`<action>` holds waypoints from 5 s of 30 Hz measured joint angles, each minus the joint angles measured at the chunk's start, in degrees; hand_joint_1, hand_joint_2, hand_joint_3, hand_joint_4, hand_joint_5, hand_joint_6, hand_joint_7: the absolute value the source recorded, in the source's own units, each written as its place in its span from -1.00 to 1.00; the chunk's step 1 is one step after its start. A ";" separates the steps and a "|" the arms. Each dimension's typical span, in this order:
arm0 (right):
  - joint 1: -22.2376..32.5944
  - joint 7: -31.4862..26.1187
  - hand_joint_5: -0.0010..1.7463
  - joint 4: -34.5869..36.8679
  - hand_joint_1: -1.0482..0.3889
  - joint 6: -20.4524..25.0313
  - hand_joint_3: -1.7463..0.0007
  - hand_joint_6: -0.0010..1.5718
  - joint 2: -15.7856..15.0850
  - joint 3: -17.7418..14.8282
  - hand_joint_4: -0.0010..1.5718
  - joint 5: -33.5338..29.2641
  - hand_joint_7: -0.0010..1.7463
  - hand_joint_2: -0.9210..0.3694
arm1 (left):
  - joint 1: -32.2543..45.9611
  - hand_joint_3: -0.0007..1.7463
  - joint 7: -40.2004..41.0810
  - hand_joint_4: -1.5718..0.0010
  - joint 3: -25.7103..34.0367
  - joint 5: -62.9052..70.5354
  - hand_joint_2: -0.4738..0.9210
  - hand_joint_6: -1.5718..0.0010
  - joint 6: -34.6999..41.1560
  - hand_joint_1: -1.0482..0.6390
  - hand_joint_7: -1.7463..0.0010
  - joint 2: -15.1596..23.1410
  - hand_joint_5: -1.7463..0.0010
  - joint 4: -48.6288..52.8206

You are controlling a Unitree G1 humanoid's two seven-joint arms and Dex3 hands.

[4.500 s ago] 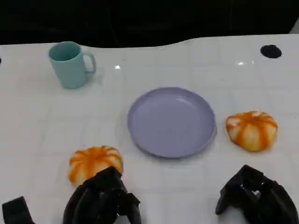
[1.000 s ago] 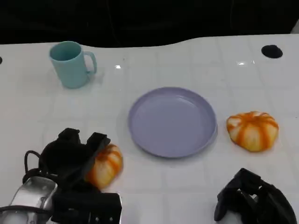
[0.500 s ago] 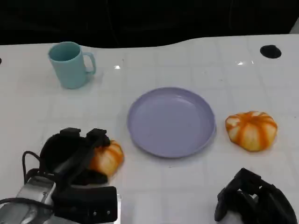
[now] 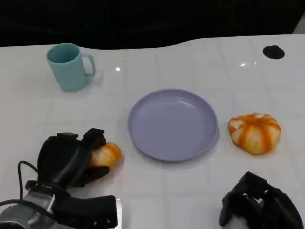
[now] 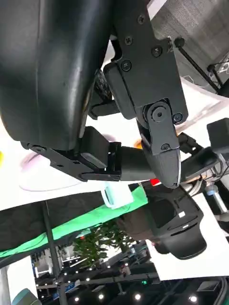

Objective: Grasp the bread from the table and place it into the plate.

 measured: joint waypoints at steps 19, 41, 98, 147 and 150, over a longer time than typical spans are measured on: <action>-0.89 -0.30 0.79 0.93 -0.34 0.28 0.79 -0.11 -0.04 -0.01 -0.11 0.05 0.36 -1.00 | 2.96 0.83 0.38 -0.98 9.03 -11.09 -0.02 -0.38 -2.48 -0.11 -1.00 -1.41 -1.00 -13.16; -1.24 0.64 0.80 1.05 -0.35 1.30 0.81 -0.09 -0.72 0.04 -0.10 0.15 0.36 -1.00 | -14.95 0.54 -1.24 -0.83 1.14 -6.04 0.64 -0.25 -8.65 -0.72 -1.00 -10.82 -1.00 1.60; -0.66 0.86 0.79 0.64 -0.37 0.43 0.78 -0.08 -1.06 -0.13 -0.08 0.08 0.38 -1.00 | -12.30 -0.30 -28.16 0.05 5.52 -19.17 1.00 0.47 -10.93 -1.00 -0.70 -11.13 -0.76 -4.53; 1.12 -1.36 0.78 -1.65 -0.40 1.28 0.80 -0.06 -0.94 0.01 -0.09 0.09 0.31 -1.00 | 31.02 -0.99 -93.41 -1.00 30.07 -84.05 0.76 -1.00 15.57 -1.00 0.31 -22.47 0.00 -42.08; 1.04 -1.45 0.78 -1.58 -0.39 1.20 0.79 -0.06 -0.94 0.02 -0.09 -0.02 0.31 -1.00 | 31.01 -1.00 -93.95 -1.00 30.76 -84.05 0.76 -1.00 15.57 -1.00 0.33 -22.84 0.00 -42.03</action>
